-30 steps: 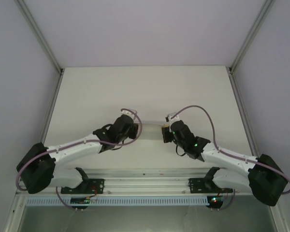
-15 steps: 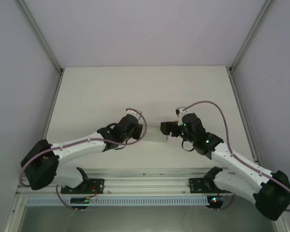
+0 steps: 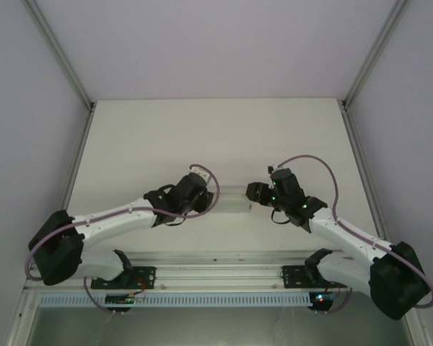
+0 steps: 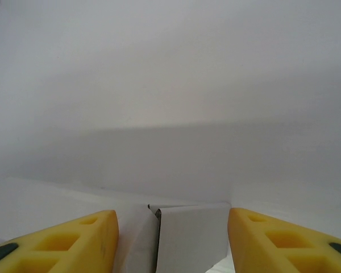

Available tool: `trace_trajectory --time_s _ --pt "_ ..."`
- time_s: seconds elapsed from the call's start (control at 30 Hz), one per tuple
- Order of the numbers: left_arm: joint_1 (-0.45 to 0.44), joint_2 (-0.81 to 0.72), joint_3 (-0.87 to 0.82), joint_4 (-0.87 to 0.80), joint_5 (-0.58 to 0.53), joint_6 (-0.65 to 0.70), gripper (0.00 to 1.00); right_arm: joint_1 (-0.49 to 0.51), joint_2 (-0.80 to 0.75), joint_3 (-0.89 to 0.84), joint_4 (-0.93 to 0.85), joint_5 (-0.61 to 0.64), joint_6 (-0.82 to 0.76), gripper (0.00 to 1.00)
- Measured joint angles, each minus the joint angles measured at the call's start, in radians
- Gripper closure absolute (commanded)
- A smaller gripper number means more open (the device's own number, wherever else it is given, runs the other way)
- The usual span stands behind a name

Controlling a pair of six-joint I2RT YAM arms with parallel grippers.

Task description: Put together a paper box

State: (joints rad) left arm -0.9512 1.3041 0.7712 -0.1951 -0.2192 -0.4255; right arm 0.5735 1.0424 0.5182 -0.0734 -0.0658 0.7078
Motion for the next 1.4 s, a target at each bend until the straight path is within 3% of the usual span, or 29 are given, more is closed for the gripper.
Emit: trace_trajectory --time_s 0.07,0.17,0.2,0.43,0.67,0.8,1.0,1.2,1.33,1.4 --pt "0.000 -0.023 -0.002 -0.035 0.024 0.003 0.37 0.000 -0.014 -0.018 0.016 0.002 0.019 0.45" --pt "-0.008 -0.068 -0.005 -0.080 0.079 0.012 0.03 0.000 -0.026 -0.041 0.041 0.001 0.045 0.46" --pt "-0.012 -0.082 -0.005 -0.088 0.093 0.013 0.00 0.000 -0.027 -0.045 0.047 0.001 0.050 0.46" --pt "0.003 -0.158 0.000 -0.121 0.139 -0.024 0.00 0.003 -0.023 -0.063 0.081 0.000 0.071 0.48" --pt "0.224 -0.085 -0.019 -0.018 0.319 -0.167 0.01 0.005 -0.016 -0.097 0.141 -0.002 0.070 0.49" --pt "0.259 -0.004 -0.055 0.053 0.431 -0.205 0.13 0.005 0.003 -0.105 0.177 -0.003 0.062 0.49" --pt "0.288 0.026 -0.109 0.205 0.550 -0.246 0.42 0.005 0.048 -0.119 0.256 -0.003 0.055 0.51" --pt "0.316 0.034 -0.209 0.421 0.654 -0.282 0.66 0.005 0.066 -0.173 0.384 -0.022 0.034 0.61" --pt "0.323 0.034 -0.277 0.558 0.682 -0.283 0.85 0.004 0.066 -0.223 0.482 -0.037 0.017 0.64" --pt "0.323 0.036 -0.312 0.622 0.687 -0.286 0.90 0.003 0.068 -0.246 0.528 -0.053 0.008 0.69"
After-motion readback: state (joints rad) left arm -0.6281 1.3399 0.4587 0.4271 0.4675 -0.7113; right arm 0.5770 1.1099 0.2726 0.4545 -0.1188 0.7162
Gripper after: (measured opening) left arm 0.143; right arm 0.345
